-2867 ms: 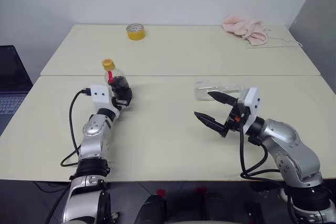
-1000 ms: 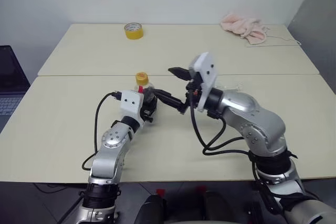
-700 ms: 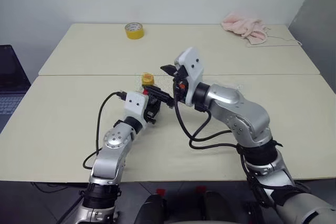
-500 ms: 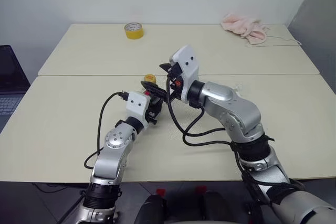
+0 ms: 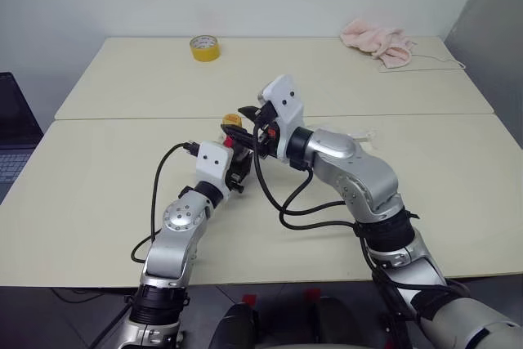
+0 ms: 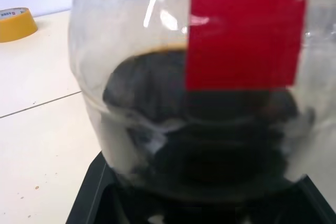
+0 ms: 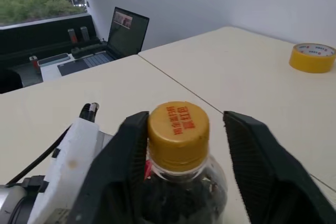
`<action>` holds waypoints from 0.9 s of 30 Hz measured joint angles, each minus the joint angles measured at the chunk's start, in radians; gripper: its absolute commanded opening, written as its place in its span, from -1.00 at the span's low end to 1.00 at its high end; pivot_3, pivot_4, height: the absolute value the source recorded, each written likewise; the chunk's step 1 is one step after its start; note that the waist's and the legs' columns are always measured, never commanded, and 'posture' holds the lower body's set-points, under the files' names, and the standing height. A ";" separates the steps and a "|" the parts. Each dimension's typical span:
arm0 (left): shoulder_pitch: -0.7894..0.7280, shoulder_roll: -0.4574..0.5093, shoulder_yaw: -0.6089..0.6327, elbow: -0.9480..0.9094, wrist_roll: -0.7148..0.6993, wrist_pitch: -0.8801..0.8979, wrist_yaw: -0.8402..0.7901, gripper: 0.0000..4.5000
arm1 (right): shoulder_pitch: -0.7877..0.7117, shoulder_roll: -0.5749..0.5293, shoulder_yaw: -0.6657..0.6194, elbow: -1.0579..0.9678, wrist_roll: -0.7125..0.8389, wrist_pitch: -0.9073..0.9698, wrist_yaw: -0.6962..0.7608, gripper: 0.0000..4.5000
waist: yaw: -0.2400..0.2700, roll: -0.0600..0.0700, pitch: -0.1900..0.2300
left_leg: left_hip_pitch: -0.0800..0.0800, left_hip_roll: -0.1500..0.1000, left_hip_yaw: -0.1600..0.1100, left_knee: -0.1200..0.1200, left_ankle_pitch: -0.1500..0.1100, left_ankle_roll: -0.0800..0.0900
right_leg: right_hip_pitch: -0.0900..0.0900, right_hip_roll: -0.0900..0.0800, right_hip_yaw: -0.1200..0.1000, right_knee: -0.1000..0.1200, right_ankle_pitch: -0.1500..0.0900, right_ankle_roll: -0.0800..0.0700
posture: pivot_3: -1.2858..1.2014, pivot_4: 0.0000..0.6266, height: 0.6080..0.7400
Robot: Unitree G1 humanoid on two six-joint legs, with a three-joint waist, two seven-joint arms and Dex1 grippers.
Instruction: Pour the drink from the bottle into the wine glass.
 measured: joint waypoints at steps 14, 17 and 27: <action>0.037 -0.003 0.022 -0.054 -0.006 0.020 0.000 -0.58 | -0.147 -0.086 0.018 0.338 -0.009 -0.310 0.392 -0.45 | -0.007 0.000 0.000 | 0.000 0.001 0.001 0.000 0.000 0.000 | -0.002 0.001 0.000 0.003 0.000 0.000 | 0.03 -0.52 1.00; 0.043 -0.001 0.038 -0.058 -0.006 0.035 0.002 -0.60 | -0.224 -0.078 0.033 0.520 -0.027 -0.455 0.500 -0.45 | -0.008 0.000 0.000 | 0.000 0.001 0.002 0.000 0.000 0.000 | -0.002 0.000 0.001 0.003 0.000 0.000 | 0.03 -0.52 1.00; 0.066 0.003 0.053 -0.073 -0.001 0.070 0.022 -0.62 | -0.399 -0.048 0.087 0.911 -0.154 -0.904 0.677 -0.45 | -0.008 0.000 0.000 | -0.001 0.000 0.002 0.000 0.000 0.000 | -0.003 0.000 0.001 0.003 0.000 0.000 | 0.03 -0.52 1.00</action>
